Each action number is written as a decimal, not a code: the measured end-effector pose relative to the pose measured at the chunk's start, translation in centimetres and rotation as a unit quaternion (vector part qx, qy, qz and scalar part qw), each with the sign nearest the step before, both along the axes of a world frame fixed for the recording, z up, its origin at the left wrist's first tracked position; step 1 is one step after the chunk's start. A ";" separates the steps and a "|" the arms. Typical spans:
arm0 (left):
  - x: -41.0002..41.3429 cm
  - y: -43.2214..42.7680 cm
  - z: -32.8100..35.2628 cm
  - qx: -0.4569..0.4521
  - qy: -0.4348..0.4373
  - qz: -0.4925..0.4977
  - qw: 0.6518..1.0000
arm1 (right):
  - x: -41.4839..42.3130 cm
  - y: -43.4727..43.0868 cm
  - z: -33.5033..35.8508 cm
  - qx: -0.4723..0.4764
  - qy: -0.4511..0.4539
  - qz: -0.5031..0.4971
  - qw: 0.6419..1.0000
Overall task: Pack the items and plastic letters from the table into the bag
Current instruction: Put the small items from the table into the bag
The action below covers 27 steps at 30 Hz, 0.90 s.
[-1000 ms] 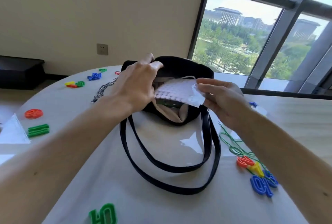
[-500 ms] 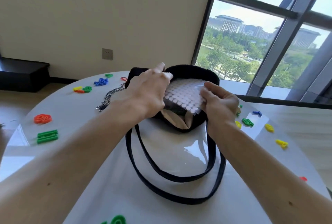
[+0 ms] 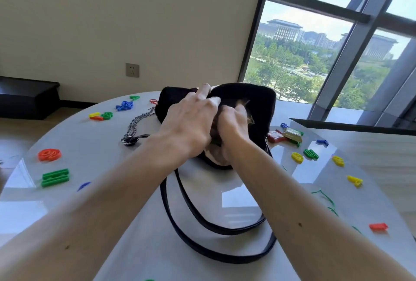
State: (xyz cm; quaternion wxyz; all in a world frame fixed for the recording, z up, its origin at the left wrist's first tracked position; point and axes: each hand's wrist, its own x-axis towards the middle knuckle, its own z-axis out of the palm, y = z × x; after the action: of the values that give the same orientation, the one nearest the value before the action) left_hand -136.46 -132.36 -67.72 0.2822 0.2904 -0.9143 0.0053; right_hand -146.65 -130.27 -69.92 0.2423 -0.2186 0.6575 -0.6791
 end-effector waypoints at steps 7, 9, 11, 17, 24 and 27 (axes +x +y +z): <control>0.2 -0.4 0.3 0.019 -0.004 0.005 1.000 | -0.1 0.4 0.1 0.092 0.127 0.134 0.979; 0.5 -0.7 0.2 0.021 -0.007 -0.004 1.000 | -0.6 2.0 0.3 0.101 0.219 0.145 0.960; 0.6 -0.9 0.0 0.020 -0.015 -0.012 1.000 | -1.3 4.3 0.2 0.110 0.303 0.152 0.935; 0.0 -0.7 -0.7 0.002 -0.027 -0.025 0.999 | -8.5 10.1 1.2 0.084 0.428 -0.030 0.900; -1.2 1.3 -0.7 -0.015 0.099 -0.084 0.992 | -22.1 10.1 -1.4 0.358 0.371 -0.025 0.857; -1.4 2.0 -0.8 0.010 0.103 -0.110 0.989 | -24.3 9.1 -2.6 0.448 0.416 0.015 0.791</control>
State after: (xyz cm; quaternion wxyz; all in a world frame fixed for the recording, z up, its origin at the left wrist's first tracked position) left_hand -137.85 -130.34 -68.50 0.3712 0.1901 -0.9066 -0.0646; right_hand -170.99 -121.22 -72.52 0.0265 -0.3571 0.9220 -0.1476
